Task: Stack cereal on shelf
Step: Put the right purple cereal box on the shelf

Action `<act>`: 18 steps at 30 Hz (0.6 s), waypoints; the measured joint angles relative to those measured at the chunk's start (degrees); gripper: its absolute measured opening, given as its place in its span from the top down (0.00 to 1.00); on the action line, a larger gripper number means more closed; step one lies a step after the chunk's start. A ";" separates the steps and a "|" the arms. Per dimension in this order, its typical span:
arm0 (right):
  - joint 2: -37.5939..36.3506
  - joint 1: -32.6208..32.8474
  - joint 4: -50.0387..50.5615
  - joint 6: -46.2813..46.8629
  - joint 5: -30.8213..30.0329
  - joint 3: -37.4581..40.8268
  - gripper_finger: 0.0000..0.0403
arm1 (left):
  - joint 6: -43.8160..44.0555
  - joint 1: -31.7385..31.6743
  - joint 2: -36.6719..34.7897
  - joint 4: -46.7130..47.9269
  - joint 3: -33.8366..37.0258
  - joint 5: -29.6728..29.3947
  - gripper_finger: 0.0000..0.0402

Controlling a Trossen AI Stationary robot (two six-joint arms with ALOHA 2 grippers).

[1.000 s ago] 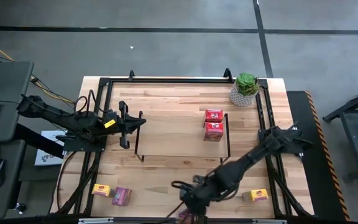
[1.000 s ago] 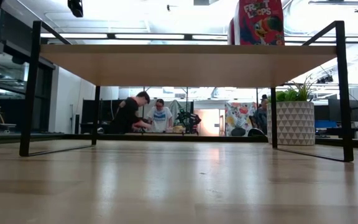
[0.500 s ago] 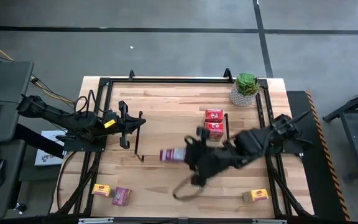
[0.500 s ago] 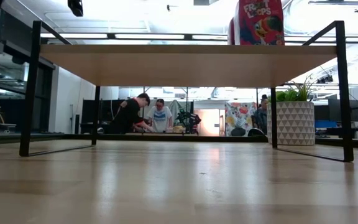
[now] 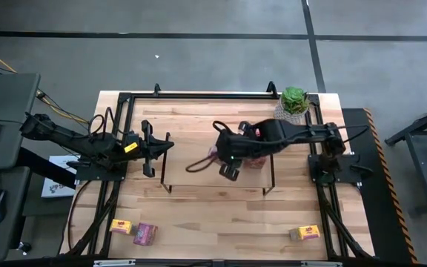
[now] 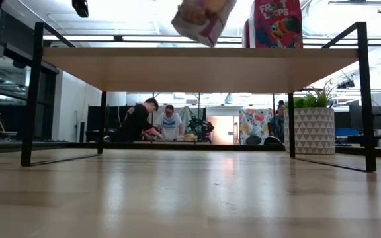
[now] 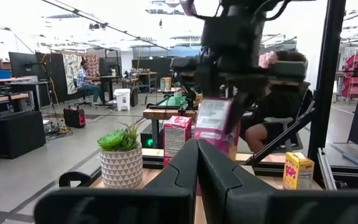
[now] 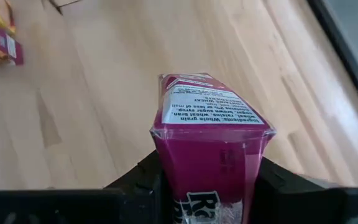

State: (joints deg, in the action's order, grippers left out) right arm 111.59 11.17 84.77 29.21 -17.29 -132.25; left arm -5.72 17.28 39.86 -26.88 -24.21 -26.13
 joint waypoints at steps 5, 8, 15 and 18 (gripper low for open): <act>1.26 -2.68 1.84 2.74 2.81 -0.02 0.69 | -0.06 0.00 0.00 -0.01 0.00 0.00 1.00; 2.63 -3.55 2.34 2.89 4.01 -0.02 0.69 | -0.05 0.00 -0.01 -0.01 0.00 0.00 1.00; 4.73 -3.82 4.38 2.30 6.29 -0.02 0.69 | -0.07 0.00 0.00 0.03 0.00 0.00 1.00; 4.73 -3.82 4.49 2.29 6.31 -0.02 0.69 | -0.05 0.00 0.00 0.04 0.00 0.00 1.00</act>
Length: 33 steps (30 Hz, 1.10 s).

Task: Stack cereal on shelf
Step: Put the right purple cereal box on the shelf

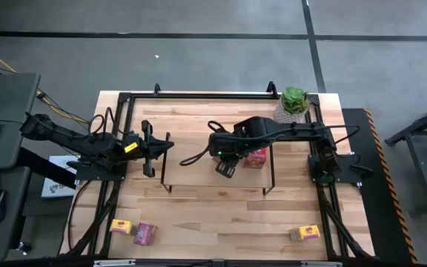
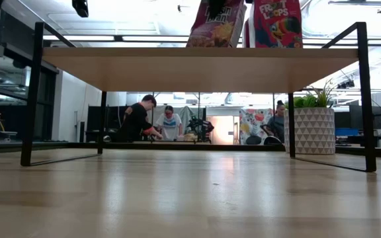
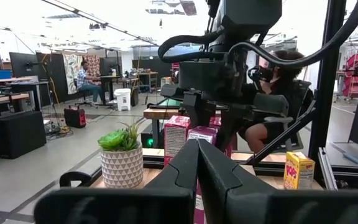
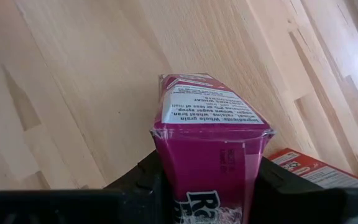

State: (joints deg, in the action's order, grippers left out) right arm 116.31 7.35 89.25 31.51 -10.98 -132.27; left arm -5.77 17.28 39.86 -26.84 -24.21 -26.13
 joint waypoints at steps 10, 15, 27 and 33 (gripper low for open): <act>0.00 0.00 -0.44 1.07 -0.46 0.00 0.69 | 0.09 0.00 0.00 -0.01 0.00 0.00 1.00; 0.00 0.00 -0.56 1.07 -1.73 0.00 0.69 | 0.09 0.00 0.00 -0.01 0.00 0.00 1.00; 0.00 0.00 -0.63 0.64 -3.53 0.00 0.47 | 0.12 0.00 0.00 0.01 0.00 0.00 1.00; 0.00 0.02 -0.90 -1.47 -3.67 0.01 0.33 | 0.12 0.00 -0.01 0.00 0.00 0.00 1.00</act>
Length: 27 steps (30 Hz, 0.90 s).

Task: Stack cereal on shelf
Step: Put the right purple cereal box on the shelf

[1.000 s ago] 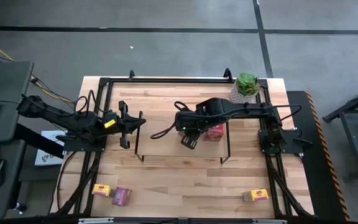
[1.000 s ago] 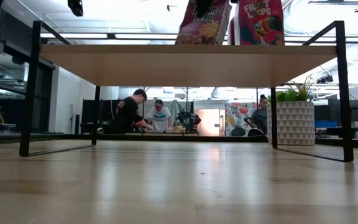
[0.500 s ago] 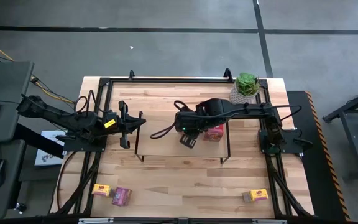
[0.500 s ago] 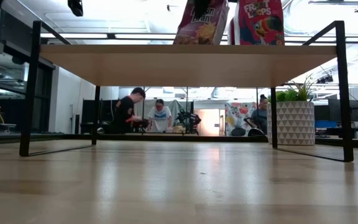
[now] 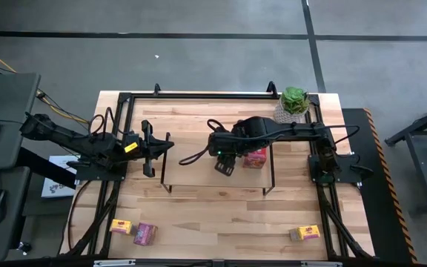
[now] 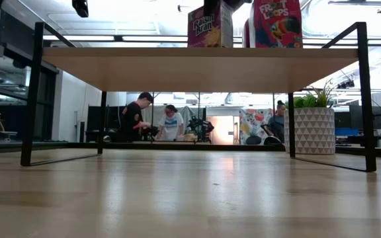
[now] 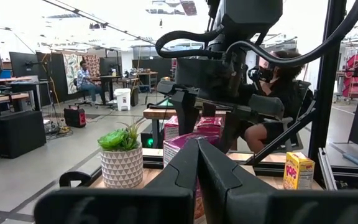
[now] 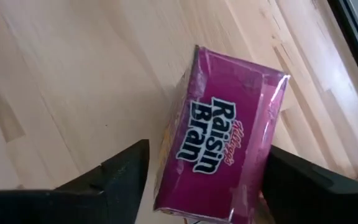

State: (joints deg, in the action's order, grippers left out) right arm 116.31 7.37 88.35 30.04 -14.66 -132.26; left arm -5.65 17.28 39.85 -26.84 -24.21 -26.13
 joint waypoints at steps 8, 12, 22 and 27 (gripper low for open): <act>0.00 -0.01 -0.61 -4.52 0.09 -0.01 0.31 | -0.04 0.00 0.01 0.01 0.00 0.00 1.00; -0.06 0.00 1.02 -4.59 0.09 0.00 0.31 | -0.05 0.00 0.01 0.01 0.00 0.00 1.00; -0.15 0.00 1.65 -5.25 0.73 -0.01 0.31 | -0.02 0.00 0.01 0.08 0.00 0.00 1.00; -1.01 0.20 1.65 -5.68 1.66 -0.01 0.31 | -0.03 0.00 0.01 0.10 0.00 0.00 1.00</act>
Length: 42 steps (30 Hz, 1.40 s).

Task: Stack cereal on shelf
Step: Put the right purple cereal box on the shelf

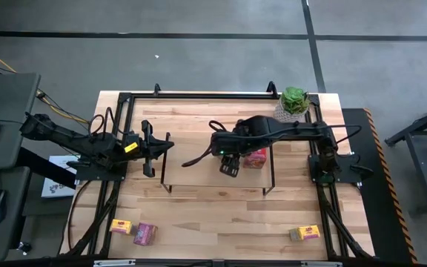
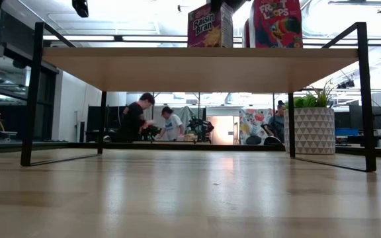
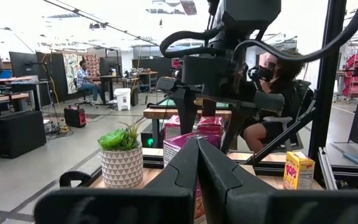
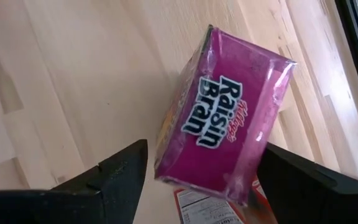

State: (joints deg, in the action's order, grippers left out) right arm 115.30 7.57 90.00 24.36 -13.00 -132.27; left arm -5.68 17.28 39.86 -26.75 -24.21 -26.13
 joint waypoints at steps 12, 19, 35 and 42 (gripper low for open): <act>-4.75 1.34 -1.77 1.29 -0.98 -0.04 0.31 | -0.02 0.00 -0.02 0.17 0.00 0.02 1.00; -5.33 6.41 -11.76 -1.35 -0.20 -0.04 0.31 | -0.06 0.00 -0.02 0.38 0.00 0.02 1.00; 0.87 18.19 -14.45 -4.84 -8.36 -0.04 0.74 | 0.49 0.00 -0.01 0.34 0.02 0.02 1.00; 4.86 17.79 -6.81 -1.72 -10.26 0.04 0.93 | 0.49 0.00 -0.02 0.62 0.02 0.02 1.00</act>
State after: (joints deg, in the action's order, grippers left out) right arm 120.16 25.36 83.18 22.64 -23.25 -132.22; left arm -5.19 17.28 39.84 -26.13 -24.18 -26.11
